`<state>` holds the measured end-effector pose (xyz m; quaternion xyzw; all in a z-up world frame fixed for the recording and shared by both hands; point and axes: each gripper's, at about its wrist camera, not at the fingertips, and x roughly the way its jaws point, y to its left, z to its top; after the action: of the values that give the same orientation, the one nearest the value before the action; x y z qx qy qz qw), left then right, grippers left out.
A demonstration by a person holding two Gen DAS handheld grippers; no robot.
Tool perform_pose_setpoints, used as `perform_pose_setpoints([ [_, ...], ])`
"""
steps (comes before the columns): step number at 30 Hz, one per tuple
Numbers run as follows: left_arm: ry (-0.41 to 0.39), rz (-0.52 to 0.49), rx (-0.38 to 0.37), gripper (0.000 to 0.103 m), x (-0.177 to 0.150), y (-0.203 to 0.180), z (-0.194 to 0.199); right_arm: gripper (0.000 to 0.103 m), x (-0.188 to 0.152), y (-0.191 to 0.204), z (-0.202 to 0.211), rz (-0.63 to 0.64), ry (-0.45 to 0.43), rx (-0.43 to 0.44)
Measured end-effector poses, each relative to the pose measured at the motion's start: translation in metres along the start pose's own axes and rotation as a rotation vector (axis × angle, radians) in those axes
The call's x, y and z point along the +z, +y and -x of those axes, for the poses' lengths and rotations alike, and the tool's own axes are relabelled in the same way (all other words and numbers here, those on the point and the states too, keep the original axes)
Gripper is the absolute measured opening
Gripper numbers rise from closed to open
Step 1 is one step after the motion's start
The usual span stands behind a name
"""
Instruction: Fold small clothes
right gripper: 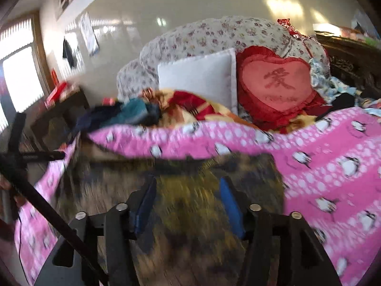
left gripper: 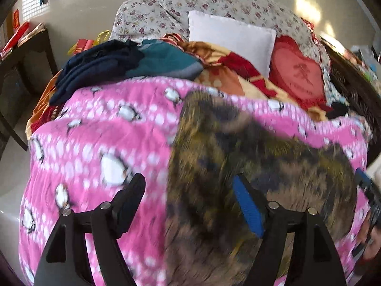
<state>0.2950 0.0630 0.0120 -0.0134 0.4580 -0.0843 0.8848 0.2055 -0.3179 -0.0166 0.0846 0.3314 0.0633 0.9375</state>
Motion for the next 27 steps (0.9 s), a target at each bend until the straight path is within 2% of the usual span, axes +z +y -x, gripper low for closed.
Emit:
perform_pose_setpoints([
  [3, 0.014, -0.012, 0.024, 0.078, -0.009, 0.004, -0.006, 0.068, -0.011, -0.018, 0.003, -0.034, 0.039, -0.013],
  [7, 0.046, 0.008, 0.055, 0.078, -0.005, 0.002, -0.029, 0.069, -0.015, -0.033, 0.002, -0.071, 0.05, -0.103],
  [8, 0.05, 0.01, 0.059, 0.078, -0.005, 0.002, -0.034, 0.072, -0.015, -0.036, 0.0, -0.077, 0.049, -0.115],
  [11, 0.069, 0.016, 0.075, 0.086, -0.005, 0.001, -0.053, 0.073, -0.015, -0.044, -0.011, -0.099, 0.074, -0.183],
  [12, 0.063, 0.026, 0.078, 0.092, -0.005, 0.002, -0.055, 0.06, -0.015, -0.045, -0.016, -0.092, 0.089, -0.163],
  [14, 0.059, 0.035, 0.079, 0.095, -0.004, 0.004, -0.057, 0.025, -0.013, -0.044, -0.024, -0.068, 0.102, -0.135],
  [15, 0.063, 0.038, 0.076, 0.095, -0.003, 0.005, -0.057, 0.019, -0.01, -0.045, -0.023, -0.071, 0.09, -0.145],
  [18, 0.055, 0.038, 0.074, 0.095, -0.004, 0.007, -0.051, 0.017, -0.005, -0.043, -0.013, -0.056, 0.06, -0.156],
  [21, 0.055, 0.041, 0.072, 0.095, -0.012, 0.008, -0.05, 0.019, -0.016, -0.045, -0.028, -0.04, 0.106, -0.215],
  [23, 0.062, 0.069, 0.055, 0.095, -0.019, 0.013, -0.043, 0.025, -0.018, -0.047, -0.026, -0.06, 0.084, -0.216],
  [25, 0.054, 0.079, 0.027, 0.095, -0.029, 0.016, -0.029, 0.039, -0.018, -0.05, -0.011, -0.1, 0.078, -0.186],
  [27, 0.041, 0.073, 0.005, 0.095, -0.041, 0.019, -0.015, 0.065, -0.023, -0.048, 0.012, -0.126, 0.07, -0.132],
])
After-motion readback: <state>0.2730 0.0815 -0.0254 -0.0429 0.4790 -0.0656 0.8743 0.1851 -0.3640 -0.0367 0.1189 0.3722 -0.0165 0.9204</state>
